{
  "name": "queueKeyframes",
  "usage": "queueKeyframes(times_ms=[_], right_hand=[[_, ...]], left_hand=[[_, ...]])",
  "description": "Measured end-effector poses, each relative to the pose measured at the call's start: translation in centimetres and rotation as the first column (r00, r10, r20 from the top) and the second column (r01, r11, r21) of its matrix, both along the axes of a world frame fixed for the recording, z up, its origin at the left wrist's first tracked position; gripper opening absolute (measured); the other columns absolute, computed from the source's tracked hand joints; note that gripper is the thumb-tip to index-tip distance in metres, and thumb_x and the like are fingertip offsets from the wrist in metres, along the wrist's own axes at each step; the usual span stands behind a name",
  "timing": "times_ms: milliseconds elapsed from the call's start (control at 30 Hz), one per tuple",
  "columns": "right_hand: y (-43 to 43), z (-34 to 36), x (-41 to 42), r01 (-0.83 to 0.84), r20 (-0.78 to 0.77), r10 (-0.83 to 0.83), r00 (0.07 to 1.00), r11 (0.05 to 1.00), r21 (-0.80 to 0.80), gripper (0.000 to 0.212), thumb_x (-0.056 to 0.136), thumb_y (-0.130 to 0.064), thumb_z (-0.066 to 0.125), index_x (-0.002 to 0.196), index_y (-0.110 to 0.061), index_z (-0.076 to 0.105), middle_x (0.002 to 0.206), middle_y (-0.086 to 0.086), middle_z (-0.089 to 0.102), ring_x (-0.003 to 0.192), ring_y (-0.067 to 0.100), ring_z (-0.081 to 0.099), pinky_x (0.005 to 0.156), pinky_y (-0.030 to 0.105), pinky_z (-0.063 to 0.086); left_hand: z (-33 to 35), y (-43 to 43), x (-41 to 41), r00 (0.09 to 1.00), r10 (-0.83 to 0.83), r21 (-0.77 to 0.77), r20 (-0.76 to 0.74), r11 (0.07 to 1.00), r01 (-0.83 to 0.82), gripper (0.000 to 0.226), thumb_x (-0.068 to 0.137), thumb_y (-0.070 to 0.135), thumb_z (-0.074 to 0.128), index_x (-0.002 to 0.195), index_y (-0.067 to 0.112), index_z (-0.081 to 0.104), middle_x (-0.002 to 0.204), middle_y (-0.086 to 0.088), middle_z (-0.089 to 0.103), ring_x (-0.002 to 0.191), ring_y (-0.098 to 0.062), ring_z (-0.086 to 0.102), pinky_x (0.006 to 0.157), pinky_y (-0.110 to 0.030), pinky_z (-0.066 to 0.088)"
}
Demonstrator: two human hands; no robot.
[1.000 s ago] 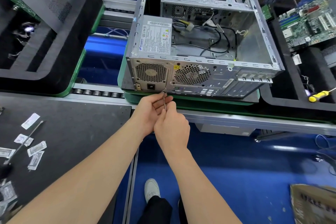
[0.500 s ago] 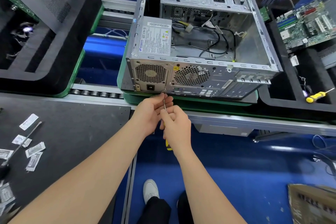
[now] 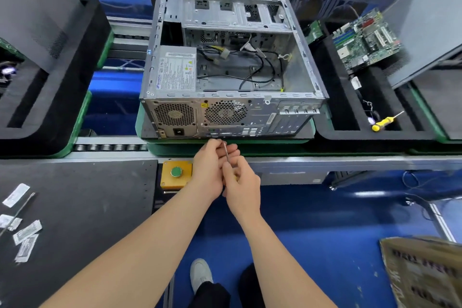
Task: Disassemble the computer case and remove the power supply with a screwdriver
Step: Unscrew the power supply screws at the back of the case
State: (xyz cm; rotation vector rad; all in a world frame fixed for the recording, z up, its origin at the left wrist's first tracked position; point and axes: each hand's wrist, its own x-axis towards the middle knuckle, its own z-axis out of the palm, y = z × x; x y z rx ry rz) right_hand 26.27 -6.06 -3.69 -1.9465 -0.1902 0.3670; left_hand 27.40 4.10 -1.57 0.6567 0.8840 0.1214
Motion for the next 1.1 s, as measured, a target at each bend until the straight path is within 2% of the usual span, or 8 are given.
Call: queueKeyframes(times_ms=[167,267,400,567,733,900,1000,1100], right_hand=[[-4.8,1.4,2.3,0.211,0.125,-0.215,0.969,0.976,0.045,0.013,0.106,-0.035,0.055,0.096,-0.036,0.063,0.075,-0.006,0.071,0.069,0.016,0.067,0.061,0.040,0.055],[-8.0,2.3,5.0,0.314,0.181,-0.322,0.929,0.947,0.075,0.012,0.106,-0.033,0.055,0.097,-0.035,0.062,0.077,-0.009,0.072,0.070,0.014,0.068,0.061,0.039,0.056],[-12.8,3.4,8.8,0.413,0.221,-0.424,0.878,0.906,0.096,0.014,0.105,-0.030,0.056,0.092,-0.034,0.060,0.075,-0.008,0.070,0.068,0.013,0.066,0.059,0.035,0.054],[-18.4,5.0,14.6,0.458,0.214,-0.471,0.856,0.882,0.111,0.016,0.104,-0.029,0.058,0.089,-0.033,0.061,0.072,-0.003,0.069,0.067,0.016,0.065,0.060,0.035,0.053],[-22.1,6.4,21.3,0.418,0.232,-0.426,0.874,0.905,0.086,0.017,0.103,-0.029,0.061,0.086,-0.030,0.061,0.073,-0.005,0.069,0.066,0.010,0.062,0.059,0.021,0.047],[-23.4,7.7,27.6,0.305,0.173,-0.309,0.935,0.951,0.050,0.014,0.103,-0.030,0.058,0.091,-0.024,0.063,0.073,-0.002,0.071,0.071,0.023,0.068,0.070,0.048,0.059],[-23.7,8.2,30.8,0.257,0.159,-0.255,0.954,0.966,0.005,0.017,0.104,-0.028,0.057,0.091,-0.019,0.064,0.073,0.001,0.071,0.075,0.030,0.068,0.077,0.054,0.057],[-24.0,8.0,33.2,0.231,0.130,-0.226,0.965,0.972,-0.031,0.018,0.104,-0.031,0.055,0.094,-0.019,0.064,0.076,0.002,0.073,0.081,0.037,0.068,0.084,0.053,0.056]], left_hand=[[2.3,-5.6,2.5,0.986,-0.166,-0.007,-0.021,0.986,0.166,0.026,0.090,0.021,0.051,0.066,0.015,0.059,0.094,-0.011,0.078,0.070,-0.024,0.067,0.064,-0.036,0.055],[3.1,-9.1,4.8,0.958,-0.280,0.062,-0.067,0.957,0.284,0.034,0.089,0.021,0.047,0.055,0.019,0.045,0.079,-0.010,0.071,0.078,-0.029,0.055,0.073,-0.040,0.046],[4.1,-14.0,8.3,0.914,-0.404,0.094,-0.042,0.909,0.407,0.036,0.095,0.022,0.047,0.059,0.020,0.048,0.085,-0.009,0.072,0.083,-0.026,0.061,0.076,-0.038,0.049],[5.3,-19.8,13.9,0.887,-0.461,0.149,0.023,0.879,0.453,0.030,0.104,0.031,0.044,0.083,0.015,0.058,0.090,-0.009,0.061,0.086,-0.024,0.054,0.078,-0.038,0.045],[5.9,-23.3,20.0,0.896,-0.441,0.217,0.054,0.881,0.420,0.019,0.104,0.022,0.050,0.108,0.005,0.060,0.097,-0.010,0.073,0.085,-0.026,0.063,0.075,-0.039,0.052],[6.0,-23.9,24.9,0.934,-0.356,0.353,0.033,0.878,0.323,0.017,0.103,0.019,0.058,0.113,0.006,0.061,0.096,-0.010,0.078,0.087,-0.021,0.076,0.074,-0.036,0.062],[5.3,-23.3,26.5,0.949,-0.288,0.576,-0.127,0.757,0.307,0.013,0.098,0.021,0.066,0.104,0.010,0.064,0.092,-0.009,0.076,0.075,-0.019,0.076,0.068,-0.038,0.064],[4.6,-22.2,27.3,0.933,-0.226,0.785,-0.278,0.506,0.357,0.007,0.092,0.025,0.071,0.091,0.020,0.068,0.084,0.001,0.072,0.064,-0.015,0.072,0.055,-0.031,0.060]])
